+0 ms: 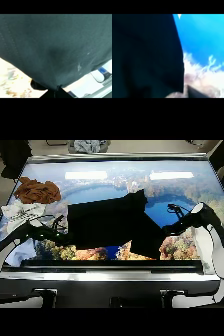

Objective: Fold the shirts.

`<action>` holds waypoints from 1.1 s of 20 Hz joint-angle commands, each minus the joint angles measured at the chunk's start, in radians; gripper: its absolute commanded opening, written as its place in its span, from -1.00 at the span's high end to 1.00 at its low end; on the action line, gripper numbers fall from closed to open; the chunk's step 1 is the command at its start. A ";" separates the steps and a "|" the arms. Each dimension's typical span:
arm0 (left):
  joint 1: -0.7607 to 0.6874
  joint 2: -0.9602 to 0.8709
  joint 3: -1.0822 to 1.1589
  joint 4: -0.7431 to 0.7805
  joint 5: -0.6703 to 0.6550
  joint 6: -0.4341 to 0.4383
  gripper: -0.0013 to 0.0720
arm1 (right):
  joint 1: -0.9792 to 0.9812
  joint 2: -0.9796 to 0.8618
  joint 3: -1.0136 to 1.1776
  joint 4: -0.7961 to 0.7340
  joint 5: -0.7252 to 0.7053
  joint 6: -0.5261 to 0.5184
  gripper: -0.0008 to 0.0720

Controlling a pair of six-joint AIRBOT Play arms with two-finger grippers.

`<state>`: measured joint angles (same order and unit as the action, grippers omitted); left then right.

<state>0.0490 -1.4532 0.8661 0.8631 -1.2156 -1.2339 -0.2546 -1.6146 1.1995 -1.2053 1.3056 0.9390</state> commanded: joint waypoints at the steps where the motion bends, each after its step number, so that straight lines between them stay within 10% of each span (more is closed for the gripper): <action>1: 0.000 0.009 0.002 0.000 -0.002 0.008 0.90 | 0.017 -0.022 -0.008 0.027 -0.059 0.022 0.83; 7: 0.039 0.225 0.369 0.016 -0.030 -0.017 0.91 | 0.014 0.230 0.275 0.040 -0.088 -0.064 0.87; 14: 0.126 0.518 1.196 0.050 0.140 -0.116 0.91 | 0.014 0.803 0.683 -0.118 -0.554 0.015 0.86; 22: 0.119 0.590 1.172 0.134 0.121 -0.196 0.91 | 0.014 0.903 0.684 -0.211 -0.423 0.094 0.86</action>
<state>0.1669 -0.8761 2.0304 0.9230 -1.0927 -1.4151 -0.2405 -0.7288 1.8751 -1.3674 0.8482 1.0027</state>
